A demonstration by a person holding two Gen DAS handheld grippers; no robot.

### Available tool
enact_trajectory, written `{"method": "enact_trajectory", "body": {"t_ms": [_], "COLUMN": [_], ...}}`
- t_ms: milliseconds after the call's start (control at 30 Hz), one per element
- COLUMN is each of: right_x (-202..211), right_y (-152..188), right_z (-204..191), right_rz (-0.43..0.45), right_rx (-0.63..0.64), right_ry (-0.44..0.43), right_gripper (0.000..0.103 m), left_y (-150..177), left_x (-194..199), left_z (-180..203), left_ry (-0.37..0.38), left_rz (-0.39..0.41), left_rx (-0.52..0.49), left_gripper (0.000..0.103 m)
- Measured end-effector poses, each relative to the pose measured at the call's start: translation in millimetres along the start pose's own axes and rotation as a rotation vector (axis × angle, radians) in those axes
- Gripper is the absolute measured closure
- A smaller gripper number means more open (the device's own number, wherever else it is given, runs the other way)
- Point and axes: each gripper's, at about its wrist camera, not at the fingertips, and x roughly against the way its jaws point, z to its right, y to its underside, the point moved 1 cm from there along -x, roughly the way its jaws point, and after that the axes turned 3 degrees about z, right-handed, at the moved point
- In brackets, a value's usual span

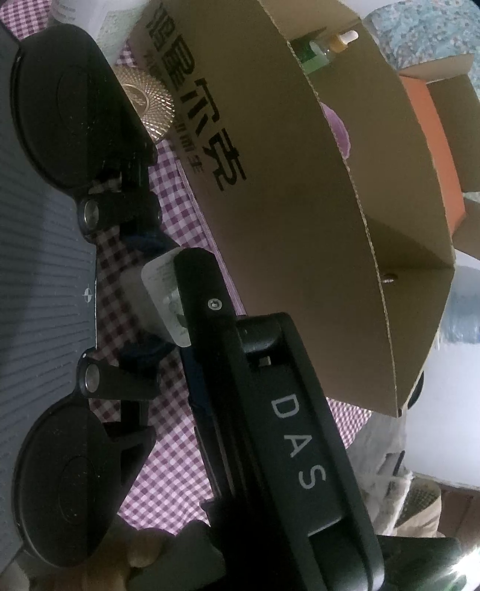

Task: Organize rigid objects
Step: 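Carry the white plug into the box and open the right gripper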

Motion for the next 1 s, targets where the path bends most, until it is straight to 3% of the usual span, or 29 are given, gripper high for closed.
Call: {"method": "enact_trajectory", "body": {"t_ms": [333,533,800,1000], "right_x": [13.6,34.1,66.7,71.4], "right_y": [5.1,8.0,-9.0,-40.0], "right_z": [-4.3,-27.5,-77.5,-103.6], "right_rz": [0.015,0.042,0.112,0.123], "right_rx": [0.011,0.057,0.18,0.244], "right_ry": [-0.009,-0.036,-0.093,-0.125], "right_gripper": [0.056,0.055,0.055,0.055], "left_y": [-1.3,-6.9,-37.4,-70.1], "left_x": [13.3,52.2,99.8,106.6], "left_z": [2.2,-5.3,-14.3,-22.6], "left_ry": [-0.008,-0.04,-0.086,-0.13], "left_rz": [0.014,0.073,0.176,0.205], "left_rx": [0.015,0.014,0.027,0.037], "left_gripper": [0.057,0.057,0.057,0.057]}}
